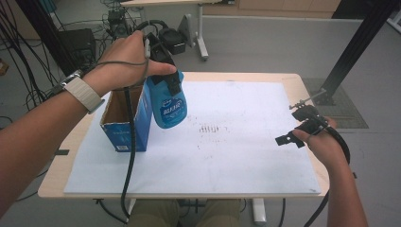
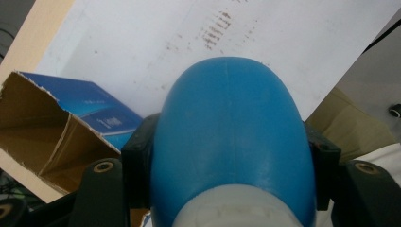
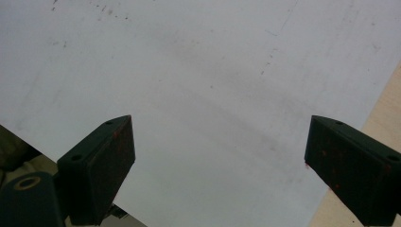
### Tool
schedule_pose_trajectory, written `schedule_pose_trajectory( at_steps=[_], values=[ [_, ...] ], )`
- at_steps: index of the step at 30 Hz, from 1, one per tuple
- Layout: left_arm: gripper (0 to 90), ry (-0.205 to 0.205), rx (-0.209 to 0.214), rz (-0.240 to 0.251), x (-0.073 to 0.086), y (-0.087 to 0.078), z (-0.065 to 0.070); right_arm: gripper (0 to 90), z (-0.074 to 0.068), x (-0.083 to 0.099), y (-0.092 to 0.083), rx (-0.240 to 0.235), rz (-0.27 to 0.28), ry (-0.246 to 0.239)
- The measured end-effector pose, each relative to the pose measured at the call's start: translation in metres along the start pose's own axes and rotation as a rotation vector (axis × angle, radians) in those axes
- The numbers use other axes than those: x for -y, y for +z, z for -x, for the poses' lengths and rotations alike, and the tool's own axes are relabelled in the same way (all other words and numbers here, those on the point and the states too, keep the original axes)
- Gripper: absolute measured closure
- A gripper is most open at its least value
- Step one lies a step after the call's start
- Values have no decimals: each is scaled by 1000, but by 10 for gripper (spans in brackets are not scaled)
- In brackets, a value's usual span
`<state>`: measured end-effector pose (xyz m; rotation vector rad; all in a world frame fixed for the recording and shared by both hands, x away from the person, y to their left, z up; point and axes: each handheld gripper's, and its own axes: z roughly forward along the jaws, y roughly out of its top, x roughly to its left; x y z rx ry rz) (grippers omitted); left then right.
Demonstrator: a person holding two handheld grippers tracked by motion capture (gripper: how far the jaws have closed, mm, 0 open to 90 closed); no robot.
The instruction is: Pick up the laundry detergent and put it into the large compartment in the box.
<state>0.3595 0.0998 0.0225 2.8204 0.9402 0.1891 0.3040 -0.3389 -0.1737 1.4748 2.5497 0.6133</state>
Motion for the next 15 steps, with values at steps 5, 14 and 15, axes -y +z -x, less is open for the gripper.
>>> schedule_pose_trajectory(
  at_steps=[5,14,15],
  values=[
    [381,-36,-1,-5,1,-2,-1,93,0,-2,-1,-2,8,-11],
    [381,-128,-5,9,9,-14,-10,93,1,-3,-1,-10,13,-25],
    [381,-136,-9,9,9,-16,-10,93,1,-3,-1,-10,15,-23]
  ],
)
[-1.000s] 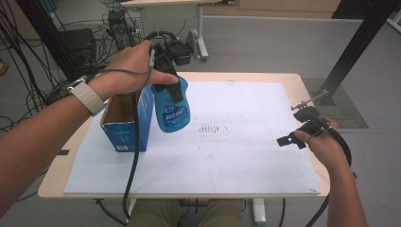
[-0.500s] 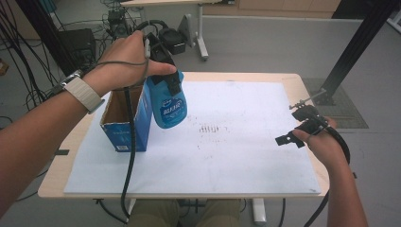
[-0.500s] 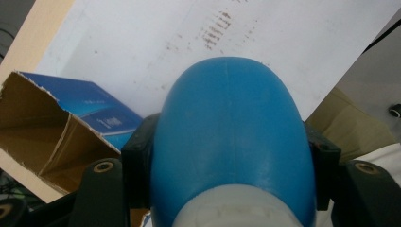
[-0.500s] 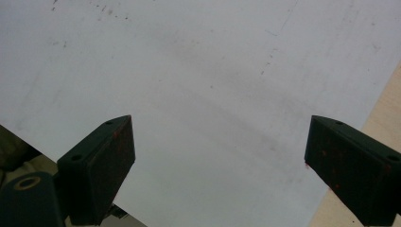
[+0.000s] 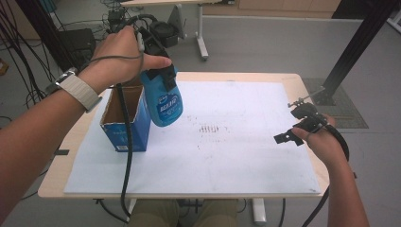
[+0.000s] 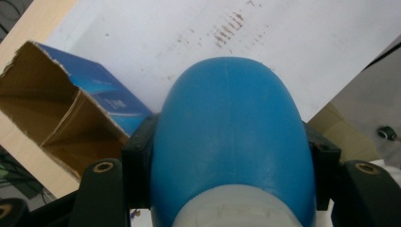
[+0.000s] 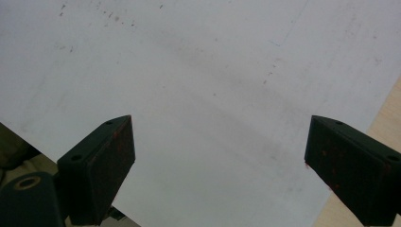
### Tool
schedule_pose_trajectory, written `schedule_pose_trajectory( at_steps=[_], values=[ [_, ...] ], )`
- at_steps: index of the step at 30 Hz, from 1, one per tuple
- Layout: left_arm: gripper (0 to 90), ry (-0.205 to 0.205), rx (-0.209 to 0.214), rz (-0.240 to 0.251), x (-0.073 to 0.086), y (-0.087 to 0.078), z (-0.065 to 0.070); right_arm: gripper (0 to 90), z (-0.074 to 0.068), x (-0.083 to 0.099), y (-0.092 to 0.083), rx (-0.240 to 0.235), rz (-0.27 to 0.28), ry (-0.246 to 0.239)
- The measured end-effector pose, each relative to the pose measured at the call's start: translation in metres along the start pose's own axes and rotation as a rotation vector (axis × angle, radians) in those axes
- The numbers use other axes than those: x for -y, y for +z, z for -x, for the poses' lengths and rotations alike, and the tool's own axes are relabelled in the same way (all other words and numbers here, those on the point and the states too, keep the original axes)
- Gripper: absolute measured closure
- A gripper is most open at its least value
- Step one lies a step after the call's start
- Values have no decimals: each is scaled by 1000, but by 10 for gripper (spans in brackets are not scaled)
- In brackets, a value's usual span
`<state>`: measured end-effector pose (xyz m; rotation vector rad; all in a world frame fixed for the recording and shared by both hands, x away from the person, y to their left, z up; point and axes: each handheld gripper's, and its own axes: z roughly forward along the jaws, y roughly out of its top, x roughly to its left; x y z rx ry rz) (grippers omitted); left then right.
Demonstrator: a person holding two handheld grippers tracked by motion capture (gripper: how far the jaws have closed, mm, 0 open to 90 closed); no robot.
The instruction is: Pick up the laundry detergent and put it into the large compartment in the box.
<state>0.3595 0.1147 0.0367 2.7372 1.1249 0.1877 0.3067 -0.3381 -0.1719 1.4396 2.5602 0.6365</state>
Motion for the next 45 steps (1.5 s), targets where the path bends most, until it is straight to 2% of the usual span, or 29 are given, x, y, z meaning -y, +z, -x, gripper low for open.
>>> schedule_pose_trajectory(
  at_steps=[10,22,31,35,45],
  values=[
    [381,-87,-27,20,6,-12,-8,93,0,1,-2,-2,8,-5],
    [381,-159,-41,29,11,-24,-20,93,1,0,-3,1,11,-9],
    [381,-215,-43,36,17,-30,-36,93,1,-5,-2,2,6,-18],
    [381,-256,-49,44,21,-33,-43,93,0,-8,-2,3,4,-24],
    [381,-312,-85,21,24,-33,-53,93,0,-12,3,6,-13,-32]
  ],
)
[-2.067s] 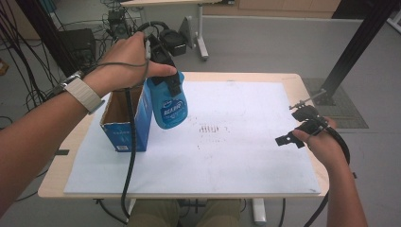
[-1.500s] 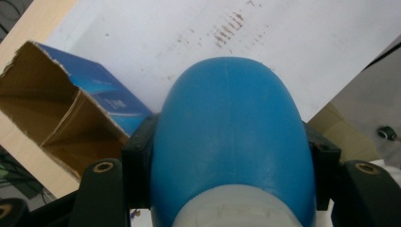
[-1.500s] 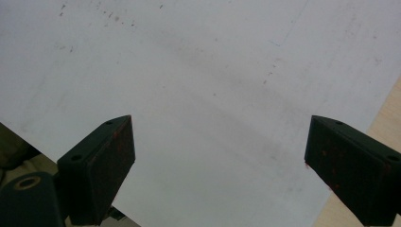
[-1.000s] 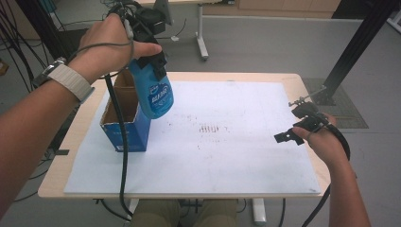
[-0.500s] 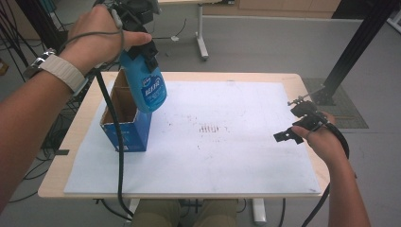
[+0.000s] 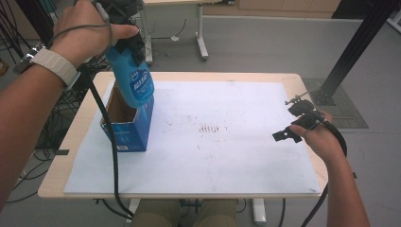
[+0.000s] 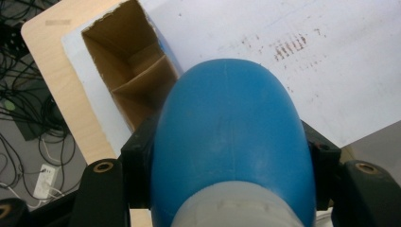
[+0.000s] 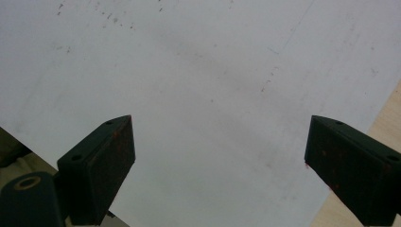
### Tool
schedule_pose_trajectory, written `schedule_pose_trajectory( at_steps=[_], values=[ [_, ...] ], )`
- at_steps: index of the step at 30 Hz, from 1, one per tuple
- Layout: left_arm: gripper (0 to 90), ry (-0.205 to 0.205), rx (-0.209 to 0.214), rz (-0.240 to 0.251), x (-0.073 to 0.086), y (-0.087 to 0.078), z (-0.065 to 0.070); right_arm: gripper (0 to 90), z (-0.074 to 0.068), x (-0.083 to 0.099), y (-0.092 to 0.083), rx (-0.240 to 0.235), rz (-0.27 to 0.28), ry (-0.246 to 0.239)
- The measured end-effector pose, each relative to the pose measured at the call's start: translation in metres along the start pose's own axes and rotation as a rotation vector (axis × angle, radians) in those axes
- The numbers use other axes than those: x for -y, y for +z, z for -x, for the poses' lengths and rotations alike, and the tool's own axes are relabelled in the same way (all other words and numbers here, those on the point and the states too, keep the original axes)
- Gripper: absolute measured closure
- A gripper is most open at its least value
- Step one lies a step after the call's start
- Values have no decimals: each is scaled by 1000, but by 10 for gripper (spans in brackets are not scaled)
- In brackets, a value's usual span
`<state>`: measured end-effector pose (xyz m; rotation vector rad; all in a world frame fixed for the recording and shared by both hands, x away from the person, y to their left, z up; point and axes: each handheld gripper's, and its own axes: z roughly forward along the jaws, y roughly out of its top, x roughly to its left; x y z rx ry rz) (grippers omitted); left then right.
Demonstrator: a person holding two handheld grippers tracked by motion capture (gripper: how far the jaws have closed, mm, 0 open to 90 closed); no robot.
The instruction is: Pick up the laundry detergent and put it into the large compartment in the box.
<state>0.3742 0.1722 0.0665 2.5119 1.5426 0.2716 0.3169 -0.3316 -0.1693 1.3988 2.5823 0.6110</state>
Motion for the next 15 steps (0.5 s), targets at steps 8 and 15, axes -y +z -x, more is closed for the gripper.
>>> schedule_pose_trajectory(
  at_steps=[8,15],
  values=[
    [380,-50,-5,-6,1,2,-10,93,1,-3,2,-5,1,-6],
    [381,-106,-15,-7,4,3,-21,93,2,-4,7,-12,-2,-9]
  ],
)
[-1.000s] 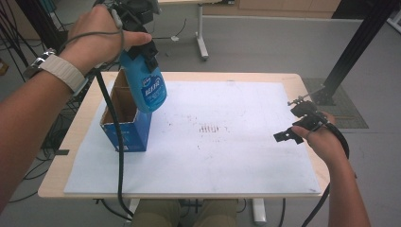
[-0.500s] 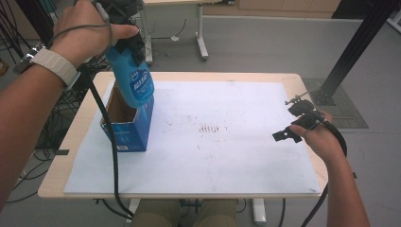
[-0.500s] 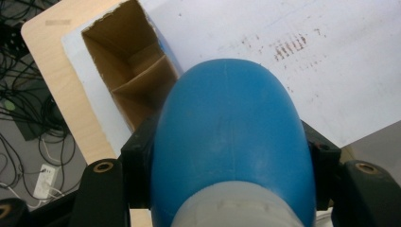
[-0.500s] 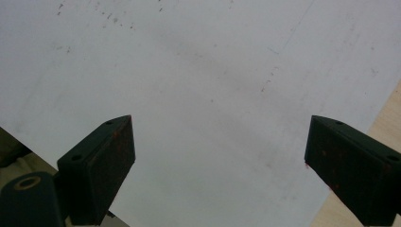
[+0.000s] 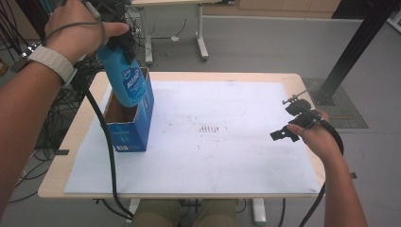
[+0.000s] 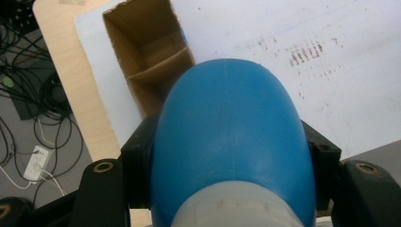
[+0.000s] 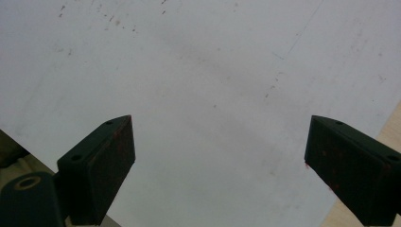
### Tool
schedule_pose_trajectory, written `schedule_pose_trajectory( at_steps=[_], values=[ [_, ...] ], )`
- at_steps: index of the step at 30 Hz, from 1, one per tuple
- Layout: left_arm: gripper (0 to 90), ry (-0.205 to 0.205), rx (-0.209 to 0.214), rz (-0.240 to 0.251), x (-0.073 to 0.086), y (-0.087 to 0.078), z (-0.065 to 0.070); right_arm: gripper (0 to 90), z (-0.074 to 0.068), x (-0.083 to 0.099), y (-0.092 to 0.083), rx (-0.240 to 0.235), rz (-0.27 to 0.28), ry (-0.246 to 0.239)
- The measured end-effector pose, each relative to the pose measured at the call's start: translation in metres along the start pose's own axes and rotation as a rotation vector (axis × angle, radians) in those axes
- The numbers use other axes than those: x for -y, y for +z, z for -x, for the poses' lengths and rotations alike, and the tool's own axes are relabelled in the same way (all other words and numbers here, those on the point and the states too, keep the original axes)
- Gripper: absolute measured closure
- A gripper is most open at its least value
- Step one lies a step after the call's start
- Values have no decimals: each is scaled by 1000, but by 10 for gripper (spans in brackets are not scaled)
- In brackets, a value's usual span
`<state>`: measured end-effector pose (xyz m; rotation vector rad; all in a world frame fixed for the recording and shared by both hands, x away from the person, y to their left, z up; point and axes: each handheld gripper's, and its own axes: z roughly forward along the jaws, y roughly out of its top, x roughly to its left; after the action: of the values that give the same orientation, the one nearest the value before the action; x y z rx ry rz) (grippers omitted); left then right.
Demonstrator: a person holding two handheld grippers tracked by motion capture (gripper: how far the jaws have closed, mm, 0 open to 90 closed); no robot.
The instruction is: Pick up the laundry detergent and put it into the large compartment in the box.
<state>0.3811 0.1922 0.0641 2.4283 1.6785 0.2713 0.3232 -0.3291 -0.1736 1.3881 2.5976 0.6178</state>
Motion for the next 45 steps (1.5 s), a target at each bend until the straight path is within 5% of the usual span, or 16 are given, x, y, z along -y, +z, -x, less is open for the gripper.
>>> schedule_pose_trajectory(
  at_steps=[18,45],
  values=[
    [380,-74,-18,-9,2,10,-15,93,4,-1,3,-7,1,0],
    [380,-132,-60,-34,-2,29,-25,93,6,-3,9,-11,-6,4]
  ],
)
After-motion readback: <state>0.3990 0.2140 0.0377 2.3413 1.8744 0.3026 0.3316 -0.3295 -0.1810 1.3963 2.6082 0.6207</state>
